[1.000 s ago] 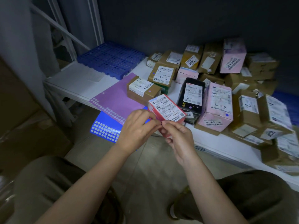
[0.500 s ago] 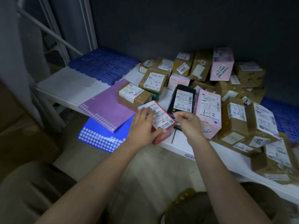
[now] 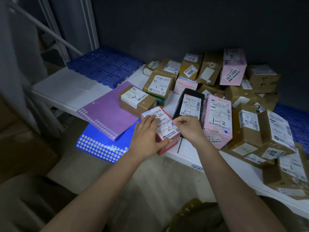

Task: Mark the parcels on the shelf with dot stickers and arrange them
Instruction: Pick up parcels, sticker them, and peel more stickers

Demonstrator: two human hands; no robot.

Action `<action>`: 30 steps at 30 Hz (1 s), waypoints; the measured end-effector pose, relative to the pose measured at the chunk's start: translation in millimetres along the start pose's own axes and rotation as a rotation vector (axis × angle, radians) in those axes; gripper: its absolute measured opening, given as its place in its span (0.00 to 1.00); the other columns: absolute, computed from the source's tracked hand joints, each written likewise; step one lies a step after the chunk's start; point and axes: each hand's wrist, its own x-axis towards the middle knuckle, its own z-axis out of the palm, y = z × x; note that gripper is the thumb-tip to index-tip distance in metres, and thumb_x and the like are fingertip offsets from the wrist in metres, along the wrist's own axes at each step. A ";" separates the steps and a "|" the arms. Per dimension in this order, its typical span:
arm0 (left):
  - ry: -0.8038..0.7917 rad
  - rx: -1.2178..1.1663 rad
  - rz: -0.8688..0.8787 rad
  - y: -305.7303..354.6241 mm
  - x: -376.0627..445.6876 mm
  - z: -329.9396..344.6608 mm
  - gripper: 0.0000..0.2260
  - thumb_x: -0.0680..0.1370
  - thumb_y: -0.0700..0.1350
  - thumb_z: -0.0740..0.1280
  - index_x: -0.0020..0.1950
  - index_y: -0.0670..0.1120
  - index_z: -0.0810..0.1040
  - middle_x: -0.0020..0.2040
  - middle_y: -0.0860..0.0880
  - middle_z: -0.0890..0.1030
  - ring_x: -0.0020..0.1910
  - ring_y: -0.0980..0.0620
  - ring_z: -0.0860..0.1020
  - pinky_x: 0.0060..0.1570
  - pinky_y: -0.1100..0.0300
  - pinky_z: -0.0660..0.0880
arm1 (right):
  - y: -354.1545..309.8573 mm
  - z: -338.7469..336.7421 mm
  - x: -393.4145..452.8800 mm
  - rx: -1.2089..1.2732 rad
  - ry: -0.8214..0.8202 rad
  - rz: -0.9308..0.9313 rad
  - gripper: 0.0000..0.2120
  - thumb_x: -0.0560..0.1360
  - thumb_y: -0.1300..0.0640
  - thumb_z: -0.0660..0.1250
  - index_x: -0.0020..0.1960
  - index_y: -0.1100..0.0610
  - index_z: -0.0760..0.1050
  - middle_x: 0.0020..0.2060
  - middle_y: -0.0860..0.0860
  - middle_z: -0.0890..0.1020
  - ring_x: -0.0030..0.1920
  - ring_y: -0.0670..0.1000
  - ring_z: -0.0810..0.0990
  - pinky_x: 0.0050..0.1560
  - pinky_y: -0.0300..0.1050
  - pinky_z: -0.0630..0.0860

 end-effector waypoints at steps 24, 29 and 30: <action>-0.325 -0.169 0.075 -1.8 20.9 -22.5 0.39 0.73 0.52 0.70 0.77 0.47 0.54 0.78 0.50 0.50 0.77 0.54 0.44 0.74 0.55 0.48 | 13.0 -16.4 -7.0 -0.691 0.183 -0.451 0.18 0.75 0.68 0.60 0.63 0.60 0.76 0.60 0.57 0.78 0.61 0.58 0.72 0.61 0.48 0.69; -0.404 -0.088 0.123 -5.5 36.6 -28.6 0.37 0.73 0.52 0.69 0.77 0.47 0.54 0.79 0.50 0.49 0.77 0.54 0.44 0.75 0.56 0.48 | 4.5 -24.7 0.4 -1.263 -0.037 -0.343 0.21 0.76 0.60 0.62 0.69 0.53 0.68 0.65 0.51 0.75 0.63 0.55 0.74 0.60 0.47 0.70; -0.411 -0.066 0.132 -5.3 39.2 -29.7 0.37 0.74 0.51 0.69 0.77 0.47 0.54 0.79 0.50 0.48 0.77 0.54 0.44 0.75 0.56 0.47 | 1.6 -26.4 -1.6 -1.288 -0.013 -0.352 0.20 0.75 0.63 0.62 0.65 0.53 0.71 0.60 0.51 0.78 0.58 0.55 0.77 0.54 0.45 0.72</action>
